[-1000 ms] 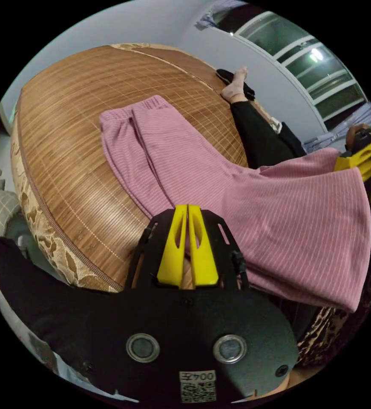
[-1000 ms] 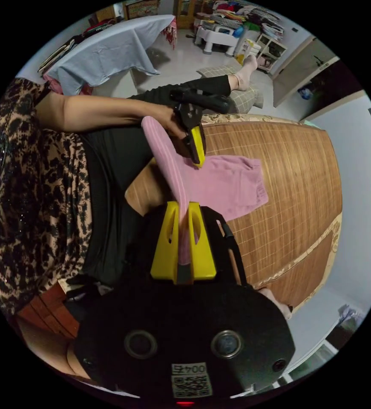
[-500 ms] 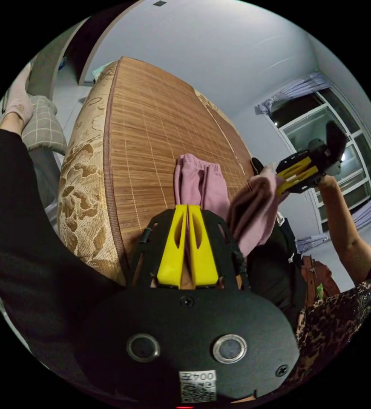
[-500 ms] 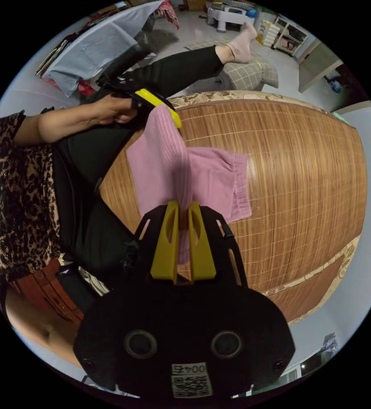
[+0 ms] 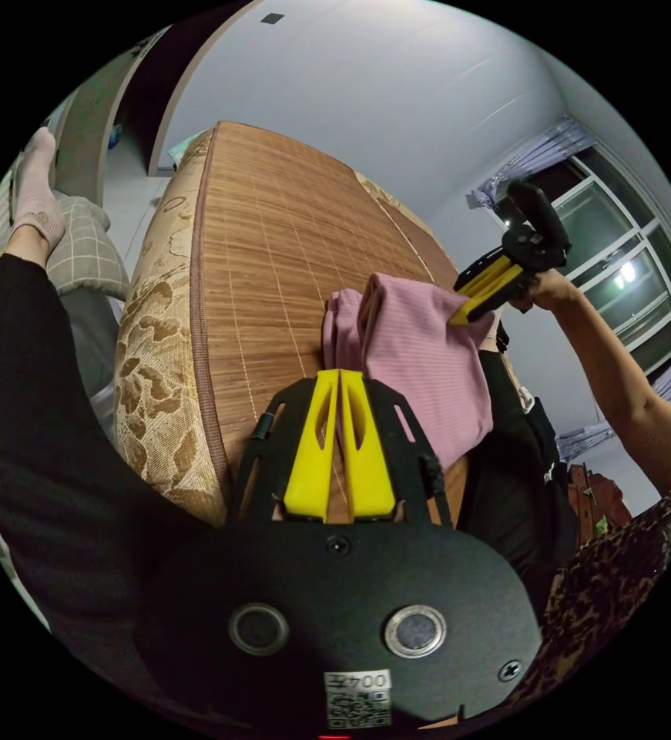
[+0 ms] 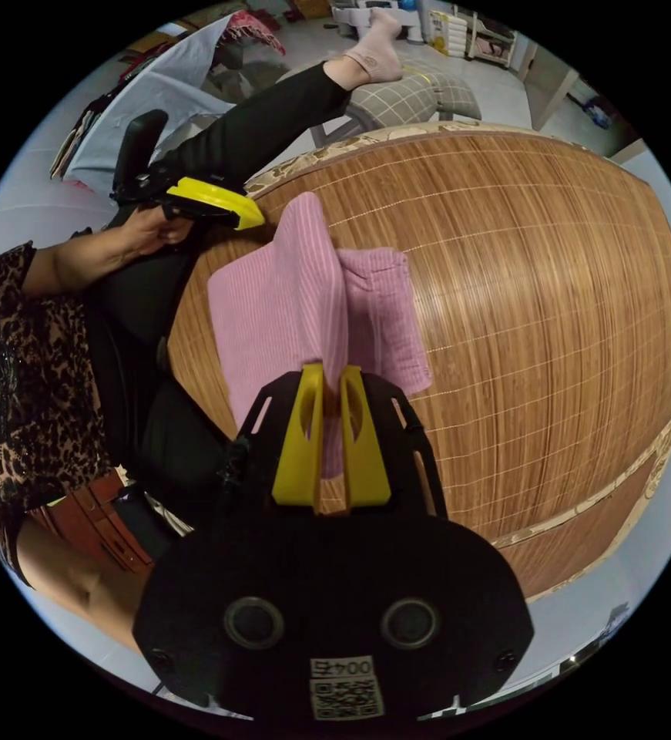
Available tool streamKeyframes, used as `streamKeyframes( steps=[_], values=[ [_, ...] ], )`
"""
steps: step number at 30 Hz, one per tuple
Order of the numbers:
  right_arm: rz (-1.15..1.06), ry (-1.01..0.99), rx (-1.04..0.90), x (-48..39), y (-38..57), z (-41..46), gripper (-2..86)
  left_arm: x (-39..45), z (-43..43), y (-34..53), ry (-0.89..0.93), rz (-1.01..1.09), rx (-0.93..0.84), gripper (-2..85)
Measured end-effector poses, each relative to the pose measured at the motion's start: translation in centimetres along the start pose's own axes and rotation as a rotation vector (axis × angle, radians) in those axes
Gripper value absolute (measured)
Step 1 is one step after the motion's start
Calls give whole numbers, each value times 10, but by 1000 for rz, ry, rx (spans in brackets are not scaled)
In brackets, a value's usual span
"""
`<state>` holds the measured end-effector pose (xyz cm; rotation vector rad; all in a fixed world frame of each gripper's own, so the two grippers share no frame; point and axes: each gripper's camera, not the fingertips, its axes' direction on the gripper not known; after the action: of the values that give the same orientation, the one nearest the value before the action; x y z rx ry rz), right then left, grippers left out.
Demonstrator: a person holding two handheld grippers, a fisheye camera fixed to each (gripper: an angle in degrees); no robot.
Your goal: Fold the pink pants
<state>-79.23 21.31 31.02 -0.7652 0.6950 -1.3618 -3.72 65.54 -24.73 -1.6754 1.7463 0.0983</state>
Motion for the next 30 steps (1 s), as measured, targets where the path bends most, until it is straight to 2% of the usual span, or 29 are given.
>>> streamKeyframes(
  steps=[6,9,15,21,23,26,30],
  values=[
    [23,-50,-15,50,17,26,40,17,3,11,-50,71,24,2],
    [44,-70,-21,71,29,42,41,40,11,17,-25,209,43,1],
    [181,-129,48,113,72,68,71,78,62,29,-70,369,-121,1],
    [510,-226,445,133,205,62,99,85,86,43,-120,388,-177,1],
    [607,-344,632,113,277,76,98,83,90,47,-101,372,-174,1],
    [747,-491,767,71,351,118,102,80,89,51,-78,341,-144,1],
    [979,-584,923,14,413,176,116,78,77,59,-57,301,-41,1]
  ],
)
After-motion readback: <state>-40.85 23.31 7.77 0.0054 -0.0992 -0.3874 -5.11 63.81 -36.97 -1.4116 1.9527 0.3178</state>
